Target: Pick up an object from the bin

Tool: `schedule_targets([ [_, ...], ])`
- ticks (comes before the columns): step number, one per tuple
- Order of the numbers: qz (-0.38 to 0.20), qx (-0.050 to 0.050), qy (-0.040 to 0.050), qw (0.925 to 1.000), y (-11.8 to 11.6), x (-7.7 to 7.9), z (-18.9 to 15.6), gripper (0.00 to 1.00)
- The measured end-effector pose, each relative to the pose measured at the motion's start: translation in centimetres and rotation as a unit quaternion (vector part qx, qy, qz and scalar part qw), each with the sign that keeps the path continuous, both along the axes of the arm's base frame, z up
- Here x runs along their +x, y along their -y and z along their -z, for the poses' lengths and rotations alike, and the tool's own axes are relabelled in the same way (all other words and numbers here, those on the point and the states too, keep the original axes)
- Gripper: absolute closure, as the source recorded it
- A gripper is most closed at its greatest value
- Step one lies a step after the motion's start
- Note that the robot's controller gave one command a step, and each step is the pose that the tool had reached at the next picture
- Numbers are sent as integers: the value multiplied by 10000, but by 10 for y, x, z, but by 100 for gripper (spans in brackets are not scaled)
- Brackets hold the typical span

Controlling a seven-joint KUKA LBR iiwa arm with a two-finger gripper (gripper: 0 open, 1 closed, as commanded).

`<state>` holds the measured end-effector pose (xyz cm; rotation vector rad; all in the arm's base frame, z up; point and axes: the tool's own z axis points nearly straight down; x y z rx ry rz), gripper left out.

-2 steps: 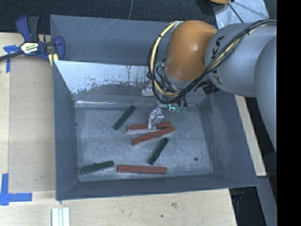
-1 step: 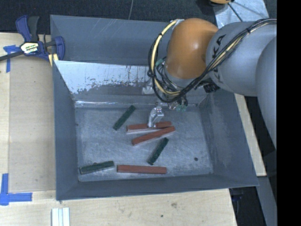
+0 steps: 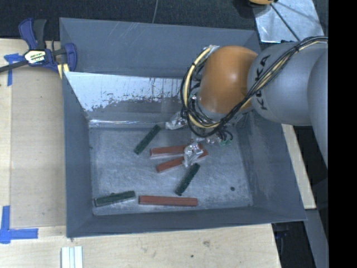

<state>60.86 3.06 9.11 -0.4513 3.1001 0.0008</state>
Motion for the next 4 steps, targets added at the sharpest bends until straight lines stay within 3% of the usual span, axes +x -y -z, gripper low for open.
schedule_targets([
  [1,-270,1,2,9996,5,-7,-14,0],
  [2,-193,-4,-12,9998,-5,-2,-18,0],
  [3,474,-41,-92,9988,-9,1,11,0],
  [4,475,2,45,9989,-10,3,4,100],
])
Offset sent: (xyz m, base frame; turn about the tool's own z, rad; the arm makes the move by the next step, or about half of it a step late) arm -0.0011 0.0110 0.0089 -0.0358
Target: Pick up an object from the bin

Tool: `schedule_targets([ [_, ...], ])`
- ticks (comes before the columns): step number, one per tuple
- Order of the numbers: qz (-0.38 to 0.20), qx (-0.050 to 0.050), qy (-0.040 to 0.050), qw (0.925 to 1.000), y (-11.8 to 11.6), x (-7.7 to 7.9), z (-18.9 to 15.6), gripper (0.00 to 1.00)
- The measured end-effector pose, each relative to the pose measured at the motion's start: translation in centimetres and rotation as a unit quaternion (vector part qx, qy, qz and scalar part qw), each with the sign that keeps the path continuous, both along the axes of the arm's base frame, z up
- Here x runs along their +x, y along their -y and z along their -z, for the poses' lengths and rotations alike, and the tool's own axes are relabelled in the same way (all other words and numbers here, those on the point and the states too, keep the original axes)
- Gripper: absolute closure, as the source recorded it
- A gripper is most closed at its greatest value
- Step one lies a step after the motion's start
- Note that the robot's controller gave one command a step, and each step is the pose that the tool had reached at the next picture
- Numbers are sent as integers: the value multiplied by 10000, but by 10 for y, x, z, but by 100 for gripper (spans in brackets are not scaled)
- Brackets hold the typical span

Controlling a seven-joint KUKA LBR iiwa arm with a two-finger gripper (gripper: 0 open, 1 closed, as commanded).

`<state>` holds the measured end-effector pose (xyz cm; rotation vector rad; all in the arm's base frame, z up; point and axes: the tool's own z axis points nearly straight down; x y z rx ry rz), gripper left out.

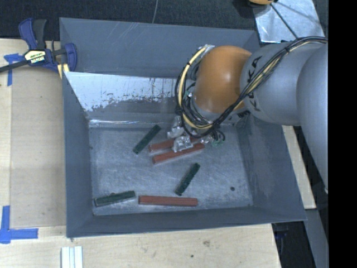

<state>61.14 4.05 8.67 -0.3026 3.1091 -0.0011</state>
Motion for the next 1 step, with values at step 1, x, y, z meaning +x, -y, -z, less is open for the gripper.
schedule_targets([
  [1,-1,0,0,10000,0,0,0,100],
])
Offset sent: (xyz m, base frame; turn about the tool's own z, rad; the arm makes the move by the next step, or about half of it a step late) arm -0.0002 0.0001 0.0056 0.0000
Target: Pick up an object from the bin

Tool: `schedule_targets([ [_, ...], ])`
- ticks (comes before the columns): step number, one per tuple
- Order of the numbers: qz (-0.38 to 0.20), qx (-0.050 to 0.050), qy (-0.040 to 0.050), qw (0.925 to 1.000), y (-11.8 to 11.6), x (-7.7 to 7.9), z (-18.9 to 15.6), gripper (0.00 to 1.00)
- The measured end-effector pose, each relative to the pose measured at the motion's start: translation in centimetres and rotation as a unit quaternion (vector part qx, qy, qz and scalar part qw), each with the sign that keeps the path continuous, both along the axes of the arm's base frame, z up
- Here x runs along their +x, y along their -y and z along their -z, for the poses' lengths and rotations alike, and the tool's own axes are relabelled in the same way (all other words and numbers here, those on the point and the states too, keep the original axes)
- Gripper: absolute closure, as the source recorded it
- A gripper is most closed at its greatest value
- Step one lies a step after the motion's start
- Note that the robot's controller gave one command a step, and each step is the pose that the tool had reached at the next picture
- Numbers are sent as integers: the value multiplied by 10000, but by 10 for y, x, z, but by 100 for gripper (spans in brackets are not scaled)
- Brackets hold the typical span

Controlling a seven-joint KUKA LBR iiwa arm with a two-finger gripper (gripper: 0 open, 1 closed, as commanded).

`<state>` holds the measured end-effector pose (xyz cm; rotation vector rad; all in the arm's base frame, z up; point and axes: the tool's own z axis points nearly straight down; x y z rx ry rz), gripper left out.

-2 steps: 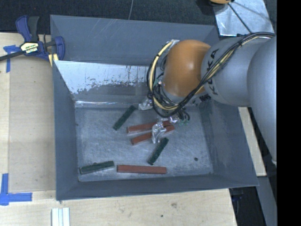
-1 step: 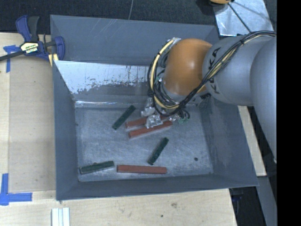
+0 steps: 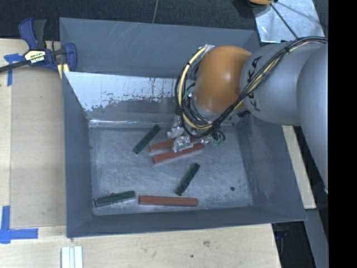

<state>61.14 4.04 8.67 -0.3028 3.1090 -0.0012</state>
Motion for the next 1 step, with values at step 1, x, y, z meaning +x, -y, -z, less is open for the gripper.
schedule_targets([
  [1,2,-1,-6,10000,0,0,-1,100],
])
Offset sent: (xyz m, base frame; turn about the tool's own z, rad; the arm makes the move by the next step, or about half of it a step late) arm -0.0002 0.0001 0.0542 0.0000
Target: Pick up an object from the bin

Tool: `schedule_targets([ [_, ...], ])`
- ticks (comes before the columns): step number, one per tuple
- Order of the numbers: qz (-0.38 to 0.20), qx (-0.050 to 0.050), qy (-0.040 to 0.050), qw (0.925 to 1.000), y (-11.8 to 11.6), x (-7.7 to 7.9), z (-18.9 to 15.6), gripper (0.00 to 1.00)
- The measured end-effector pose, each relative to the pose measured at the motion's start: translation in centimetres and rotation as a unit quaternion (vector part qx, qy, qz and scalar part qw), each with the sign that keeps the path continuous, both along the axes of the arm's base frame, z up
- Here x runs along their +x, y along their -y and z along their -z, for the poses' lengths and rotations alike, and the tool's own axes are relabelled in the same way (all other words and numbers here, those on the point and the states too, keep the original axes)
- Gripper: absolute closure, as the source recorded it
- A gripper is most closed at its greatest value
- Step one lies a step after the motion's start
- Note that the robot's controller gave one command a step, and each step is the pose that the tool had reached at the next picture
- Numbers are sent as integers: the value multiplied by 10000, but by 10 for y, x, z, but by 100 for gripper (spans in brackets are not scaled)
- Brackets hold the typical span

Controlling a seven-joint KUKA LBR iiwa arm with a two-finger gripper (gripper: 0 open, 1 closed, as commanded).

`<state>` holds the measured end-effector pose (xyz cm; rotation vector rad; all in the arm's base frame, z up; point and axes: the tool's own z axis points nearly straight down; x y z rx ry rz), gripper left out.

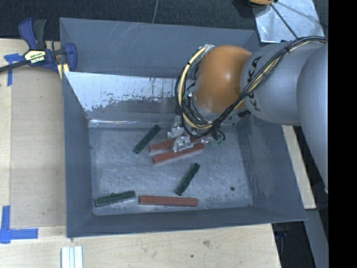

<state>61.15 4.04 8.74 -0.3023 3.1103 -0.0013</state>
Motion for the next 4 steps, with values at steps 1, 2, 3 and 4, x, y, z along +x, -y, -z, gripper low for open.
schedule_targets([
  [1,-1,-4,-61,10000,0,-2,-4,100],
  [2,0,-4,-86,10000,0,-4,-19,100],
  [3,0,-4,-61,10000,0,-2,-32,100],
  [4,1,-4,-69,10000,0,-3,-42,100],
])
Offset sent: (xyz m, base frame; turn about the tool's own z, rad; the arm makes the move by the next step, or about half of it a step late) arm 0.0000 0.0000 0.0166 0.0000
